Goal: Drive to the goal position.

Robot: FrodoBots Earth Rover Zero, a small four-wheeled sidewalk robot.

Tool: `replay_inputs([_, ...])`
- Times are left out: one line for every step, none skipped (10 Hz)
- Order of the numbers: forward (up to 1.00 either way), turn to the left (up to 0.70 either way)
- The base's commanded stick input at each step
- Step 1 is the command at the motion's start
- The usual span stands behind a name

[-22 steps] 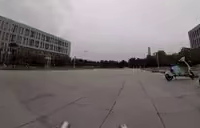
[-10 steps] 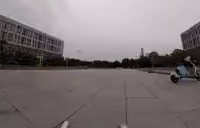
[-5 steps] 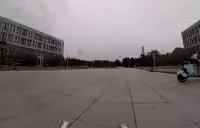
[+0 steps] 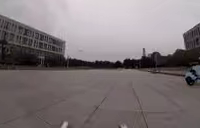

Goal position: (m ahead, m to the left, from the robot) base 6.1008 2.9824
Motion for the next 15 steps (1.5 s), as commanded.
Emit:
replay_inputs([0.7,0.0])
replay_inputs([0.7,0.0])
replay_inputs([0.7,0.0])
replay_inputs([0.7,0.0])
replay_inputs([0.7,-0.02])
replay_inputs([0.7,-0.12])
replay_inputs([0.7,-0.19])
replay_inputs([0.7,-0.04])
replay_inputs([0.7,0.0])
replay_inputs([0.7,0.0])
replay_inputs([0.7,0.0])
replay_inputs([0.7,0.0])
replay_inputs([0.7,0.0])
replay_inputs([0.7,0.0])
replay_inputs([0.7,0.0])
